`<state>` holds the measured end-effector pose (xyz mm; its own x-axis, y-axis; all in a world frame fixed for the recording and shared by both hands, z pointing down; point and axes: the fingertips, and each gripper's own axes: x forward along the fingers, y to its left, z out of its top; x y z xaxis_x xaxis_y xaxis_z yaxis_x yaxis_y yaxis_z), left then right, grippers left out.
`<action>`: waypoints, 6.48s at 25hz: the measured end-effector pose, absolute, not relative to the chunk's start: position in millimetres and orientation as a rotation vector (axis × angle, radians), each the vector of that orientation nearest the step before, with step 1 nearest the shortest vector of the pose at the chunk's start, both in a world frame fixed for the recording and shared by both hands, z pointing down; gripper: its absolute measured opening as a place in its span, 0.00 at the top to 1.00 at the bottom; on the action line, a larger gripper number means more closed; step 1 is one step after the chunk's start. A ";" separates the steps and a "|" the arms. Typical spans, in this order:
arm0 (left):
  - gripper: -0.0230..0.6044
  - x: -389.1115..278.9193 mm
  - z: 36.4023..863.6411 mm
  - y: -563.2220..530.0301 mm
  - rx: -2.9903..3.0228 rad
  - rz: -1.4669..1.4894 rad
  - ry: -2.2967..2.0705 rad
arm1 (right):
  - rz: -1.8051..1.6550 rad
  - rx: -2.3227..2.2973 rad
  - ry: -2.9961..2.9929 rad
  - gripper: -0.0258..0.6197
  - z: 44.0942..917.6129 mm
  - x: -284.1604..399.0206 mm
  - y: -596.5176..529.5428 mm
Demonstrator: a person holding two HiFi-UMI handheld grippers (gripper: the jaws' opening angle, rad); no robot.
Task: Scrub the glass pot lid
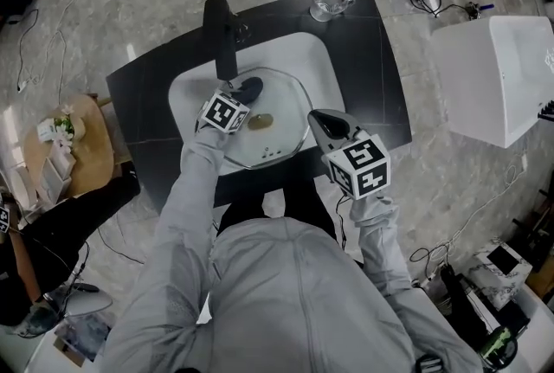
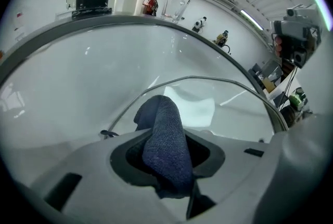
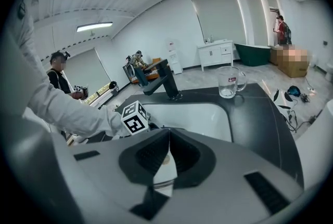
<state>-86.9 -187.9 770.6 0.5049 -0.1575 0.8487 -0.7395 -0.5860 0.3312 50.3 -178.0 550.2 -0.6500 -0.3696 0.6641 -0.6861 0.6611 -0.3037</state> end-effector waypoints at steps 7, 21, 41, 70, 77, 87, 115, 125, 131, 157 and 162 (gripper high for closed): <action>0.76 -67.2 746.8 -139.3 2.000 0.935 -0.524 | 0.809 0.854 -2.339 0.91 536.3 39.3 -131.4; 0.76 -53.2 700.6 -75.9 2.101 0.962 -0.214 | 0.798 0.959 -2.357 0.91 516.7 34.3 -70.3; 0.76 -84.2 701.6 -62.8 2.024 1.213 -0.169 | 0.785 0.944 -2.357 0.91 513.9 29.5 -56.0; 0.76 -153.1 785.0 -168.3 1.854 1.340 -0.682 | 0.879 0.760 -2.291 0.91 564.2 32.8 -166.0; 0.76 -129.9 790.3 -191.1 1.915 1.338 -0.779 | 0.863 0.788 -2.283 0.91 562.8 38.6 -180.1; 0.76 -86.7 754.7 -192.6 2.149 1.349 -0.821 | 0.781 0.857 -2.314 0.91 539.6 36.7 -176.6; 0.76 -82.6 519.1 -141.9 2.666 0.857 -1.086 | 0.343 1.429 -2.481 0.91 349.7 80.0 -90.0; 0.76 -52.3 374.9 -146.4 2.938 0.605 -1.159 | 0.069 1.533 -2.427 0.91 289.0 94.5 -73.2; 0.76 -46.0 321.5 -138.9 3.033 0.529 -1.204 | -0.060 1.561 -2.420 0.91 260.4 94.8 -69.5; 0.76 -38.8 252.7 -106.1 3.206 0.412 -1.227 | -0.217 1.564 -2.460 0.91 218.3 81.0 -61.9; 0.76 -38.5 257.9 -100.5 3.212 0.425 -1.217 | -0.220 1.556 -2.458 0.91 223.7 77.1 -61.1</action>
